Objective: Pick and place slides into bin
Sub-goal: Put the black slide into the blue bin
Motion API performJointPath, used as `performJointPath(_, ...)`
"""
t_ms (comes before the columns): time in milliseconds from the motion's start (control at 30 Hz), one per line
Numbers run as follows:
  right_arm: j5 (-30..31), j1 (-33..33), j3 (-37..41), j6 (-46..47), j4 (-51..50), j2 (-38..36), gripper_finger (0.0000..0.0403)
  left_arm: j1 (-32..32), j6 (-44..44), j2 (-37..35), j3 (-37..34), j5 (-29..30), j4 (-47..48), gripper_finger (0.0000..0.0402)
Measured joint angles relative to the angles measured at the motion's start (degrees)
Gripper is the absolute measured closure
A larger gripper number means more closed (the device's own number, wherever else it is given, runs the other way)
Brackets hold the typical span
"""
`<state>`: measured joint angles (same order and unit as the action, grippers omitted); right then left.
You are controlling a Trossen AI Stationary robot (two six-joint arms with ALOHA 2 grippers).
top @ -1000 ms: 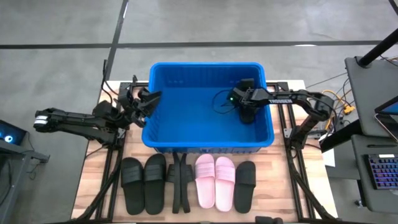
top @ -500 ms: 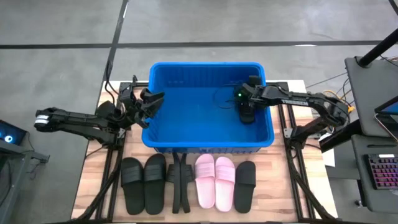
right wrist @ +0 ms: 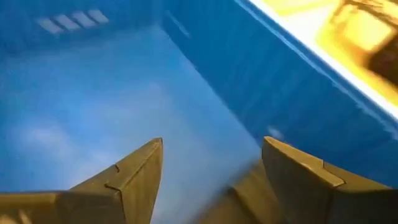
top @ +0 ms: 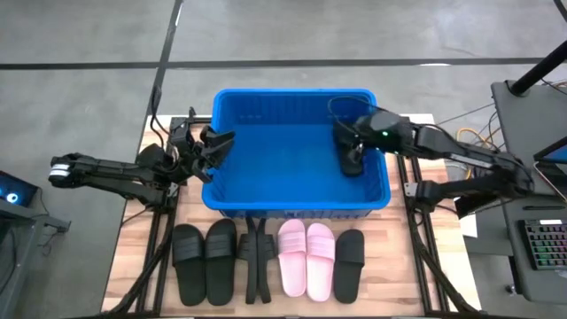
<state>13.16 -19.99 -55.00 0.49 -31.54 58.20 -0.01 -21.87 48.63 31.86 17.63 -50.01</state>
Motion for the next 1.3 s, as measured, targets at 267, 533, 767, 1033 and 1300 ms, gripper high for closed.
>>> performJointPath(267, -4.59, 11.45, 0.0, 10.78, 1.02, -4.8, 0.0146, 0.0, 0.01, 0.02, 0.0, 0.0, -0.04, 0.0226)
performJointPath(533, -4.24, 25.59, 0.0, 25.14, 4.62, -4.46, 0.0147, 0.0, -0.03, -0.77, 0.0, -6.5, 0.05, 0.0226)
performJointPath(767, 0.03, 35.97, -0.02, 35.87, 7.53, -3.79, 0.015, -0.29, 0.05, -3.98, 1.54, -13.26, 11.63, 0.0226)
performJointPath(1033, 9.28, 46.93, -1.93, 42.54, 4.69, -2.19, 0.0152, -2.2, 0.2, -7.37, 6.7, -13.49, 28.88, 0.0226)
performJointPath(1300, 13.71, 53.05, -14.29, 44.87, -11.39, 7.08, 0.0152, -2.29, 0.1, -8.34, 5.78, -13.48, 29.2, 0.0226)
